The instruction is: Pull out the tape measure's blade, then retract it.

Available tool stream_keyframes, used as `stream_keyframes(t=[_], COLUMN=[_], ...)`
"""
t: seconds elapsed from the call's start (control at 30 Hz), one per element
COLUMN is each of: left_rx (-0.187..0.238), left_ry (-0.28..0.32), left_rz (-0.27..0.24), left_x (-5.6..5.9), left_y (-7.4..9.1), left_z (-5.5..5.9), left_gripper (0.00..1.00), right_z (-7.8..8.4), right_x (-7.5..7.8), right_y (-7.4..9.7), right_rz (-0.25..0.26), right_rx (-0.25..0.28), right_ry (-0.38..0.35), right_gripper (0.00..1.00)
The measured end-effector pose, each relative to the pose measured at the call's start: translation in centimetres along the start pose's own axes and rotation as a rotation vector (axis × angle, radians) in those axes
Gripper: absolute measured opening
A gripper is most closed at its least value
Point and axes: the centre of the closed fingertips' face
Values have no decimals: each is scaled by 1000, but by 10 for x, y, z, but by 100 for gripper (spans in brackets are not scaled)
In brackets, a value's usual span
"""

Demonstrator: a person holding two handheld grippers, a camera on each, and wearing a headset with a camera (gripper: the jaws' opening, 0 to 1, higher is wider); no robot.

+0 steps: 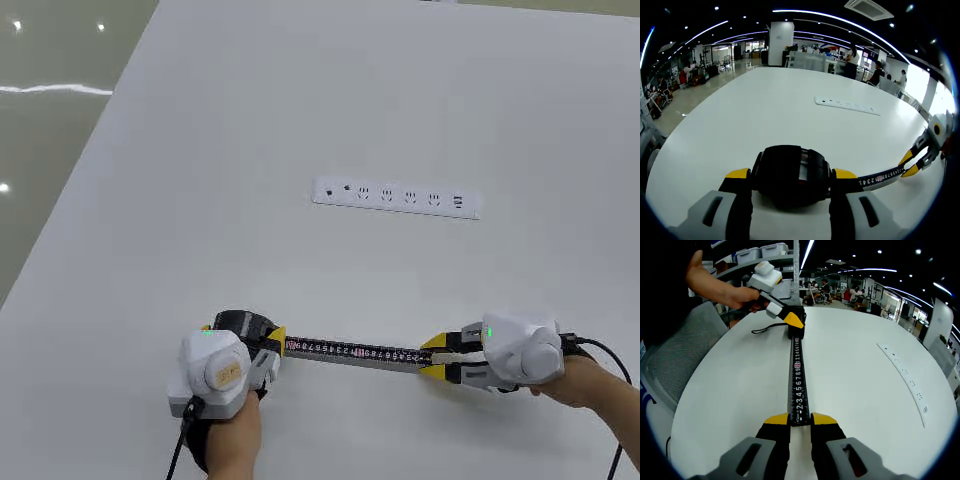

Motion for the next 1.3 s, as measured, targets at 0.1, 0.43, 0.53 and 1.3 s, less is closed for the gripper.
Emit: stream_keyframes(t=[0.1,0.43,0.53,1.3], left_rx=[-2,-2,-3,-5], left_ry=[-1,1,-5,32], left_rz=[-1,1,1,18], left_x=[0,-1,0,-2], left_y=[-1,-1,-1,0], left_z=[1,1,1,-1], left_gripper=[58,59,59,58], right_z=[-1,-5,-6,-14], right_x=[0,2,2,2], right_y=[0,-1,-2,-10], right_rz=[-2,-3,-2,-11], right_rx=[0,0,-1,4], right_ry=[3,8,10,18], right_gripper=[14,14,14,14])
Point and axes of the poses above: the centre of the closed fingertips' face, and the gripper's own axes: y roughly backward along the fingers, x roughly to its right, z roughly out of its underside, and after that the axes turned 1 degree about -y, right-handed
